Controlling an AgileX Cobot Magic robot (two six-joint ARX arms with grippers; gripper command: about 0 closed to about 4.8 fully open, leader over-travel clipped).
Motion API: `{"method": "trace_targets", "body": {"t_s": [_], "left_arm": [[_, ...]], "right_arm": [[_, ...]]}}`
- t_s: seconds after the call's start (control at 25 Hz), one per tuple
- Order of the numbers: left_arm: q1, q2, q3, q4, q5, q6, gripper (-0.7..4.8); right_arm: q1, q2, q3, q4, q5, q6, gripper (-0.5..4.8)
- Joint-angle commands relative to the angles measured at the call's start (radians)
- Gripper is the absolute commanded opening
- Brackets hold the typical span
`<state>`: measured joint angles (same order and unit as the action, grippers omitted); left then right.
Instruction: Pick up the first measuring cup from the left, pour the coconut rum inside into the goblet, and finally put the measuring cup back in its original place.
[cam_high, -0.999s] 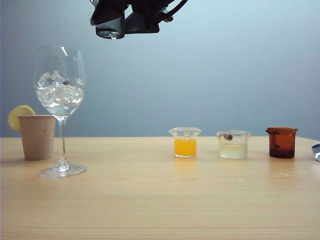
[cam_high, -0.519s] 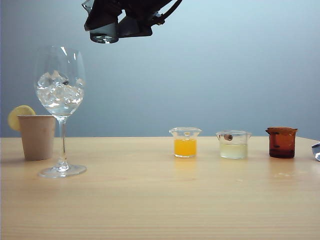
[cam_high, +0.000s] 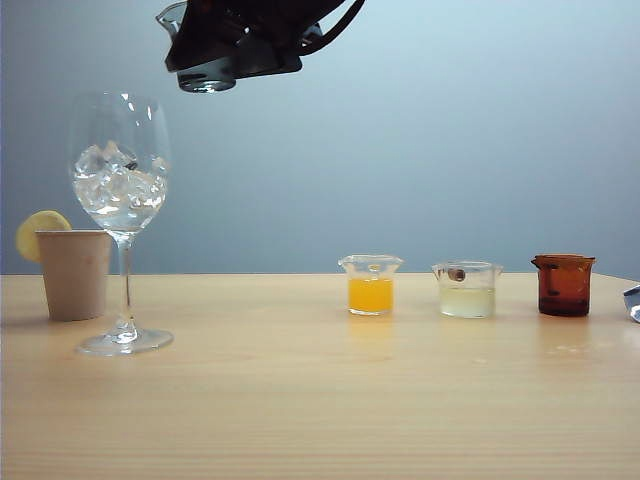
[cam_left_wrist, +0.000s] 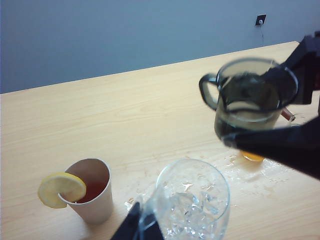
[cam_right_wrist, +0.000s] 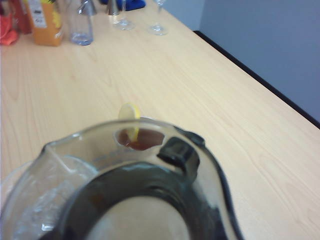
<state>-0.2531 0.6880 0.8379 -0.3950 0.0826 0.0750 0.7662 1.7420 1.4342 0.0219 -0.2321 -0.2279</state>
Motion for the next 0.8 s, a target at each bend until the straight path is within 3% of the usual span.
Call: {"method": "trace_targets", "body": {"t_s": [0.04, 0.4, 0.8], "left_arm": [[0.001, -0.002, 0.007, 0.008, 0.0, 0.003, -0.05], [0.001, -0.002, 0.007, 0.008, 0.0, 0.003, -0.05], [0.001, -0.002, 0.007, 0.008, 0.0, 0.003, -0.05]], "right_arm": [[0.012, -0.001, 0.006, 0.024, -0.005, -0.019, 2.01], [0.015, 0.003, 0.006, 0.002, 0.009, -0.062, 2.01], [0.041, 0.003, 0.009, 0.011, 0.067, -0.249, 2.02]]}}
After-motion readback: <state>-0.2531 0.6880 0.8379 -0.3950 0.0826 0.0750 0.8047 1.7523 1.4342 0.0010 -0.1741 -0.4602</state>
